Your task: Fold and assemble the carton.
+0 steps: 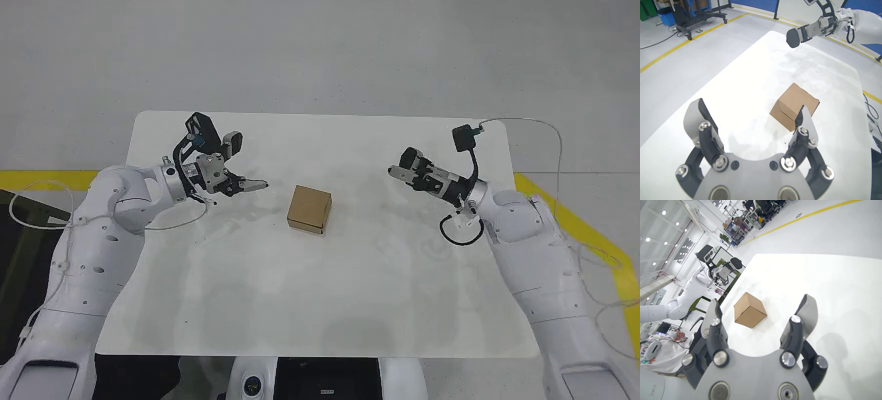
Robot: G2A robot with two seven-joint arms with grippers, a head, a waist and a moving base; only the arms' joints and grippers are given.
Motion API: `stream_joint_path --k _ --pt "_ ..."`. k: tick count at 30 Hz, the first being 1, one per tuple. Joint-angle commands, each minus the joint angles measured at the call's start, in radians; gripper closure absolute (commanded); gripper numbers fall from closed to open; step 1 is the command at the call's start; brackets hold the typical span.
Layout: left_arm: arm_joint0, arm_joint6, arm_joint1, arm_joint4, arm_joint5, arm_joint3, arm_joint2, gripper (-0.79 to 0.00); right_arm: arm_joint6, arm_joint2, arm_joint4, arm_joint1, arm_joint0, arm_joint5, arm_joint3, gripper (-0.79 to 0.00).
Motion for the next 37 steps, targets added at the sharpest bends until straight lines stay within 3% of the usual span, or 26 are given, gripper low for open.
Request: stream_joint_path --k 1,9,18,37 --pt "-0.007 -0.021 0.005 -0.020 -0.003 0.012 -0.018 -0.785 -0.036 0.022 -0.048 0.005 0.008 -0.021 0.018 -0.785" --pt "-0.018 -0.069 0.024 -0.060 -0.010 0.020 -0.083 -0.785 -0.168 0.067 -0.248 0.016 0.063 -0.038 0.061 -0.785" --pt "-0.007 -0.075 0.037 -0.068 0.001 -0.002 -0.121 -0.785 -0.289 0.078 -0.479 0.023 0.131 0.029 0.050 -0.785" --pt "-0.007 -0.075 0.037 -0.068 0.001 -0.002 -0.121 -0.784 -0.292 0.078 -0.485 0.023 0.133 0.032 0.050 -0.785"
